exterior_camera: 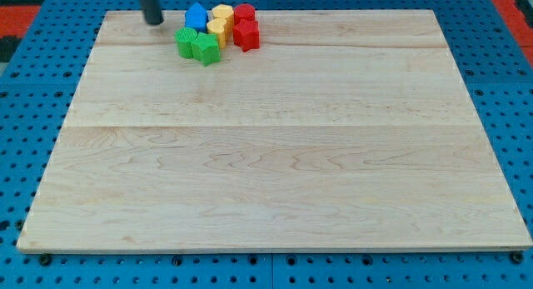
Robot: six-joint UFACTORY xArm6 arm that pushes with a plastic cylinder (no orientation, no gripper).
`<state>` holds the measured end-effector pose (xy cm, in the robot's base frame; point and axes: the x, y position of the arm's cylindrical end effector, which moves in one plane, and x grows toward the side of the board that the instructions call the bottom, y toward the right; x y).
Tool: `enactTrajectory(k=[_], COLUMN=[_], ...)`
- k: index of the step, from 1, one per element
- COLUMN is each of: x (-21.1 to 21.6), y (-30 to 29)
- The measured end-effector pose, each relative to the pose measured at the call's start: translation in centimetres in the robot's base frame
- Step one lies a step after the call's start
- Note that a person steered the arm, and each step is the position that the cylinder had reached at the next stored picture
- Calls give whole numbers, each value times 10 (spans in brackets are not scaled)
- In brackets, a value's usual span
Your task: Place the blue triangle between yellow heart and red star
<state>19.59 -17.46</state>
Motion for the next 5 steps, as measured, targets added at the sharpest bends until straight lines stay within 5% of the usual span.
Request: enactTrajectory(k=[3, 5], x=[-2, 60], y=[91, 91])
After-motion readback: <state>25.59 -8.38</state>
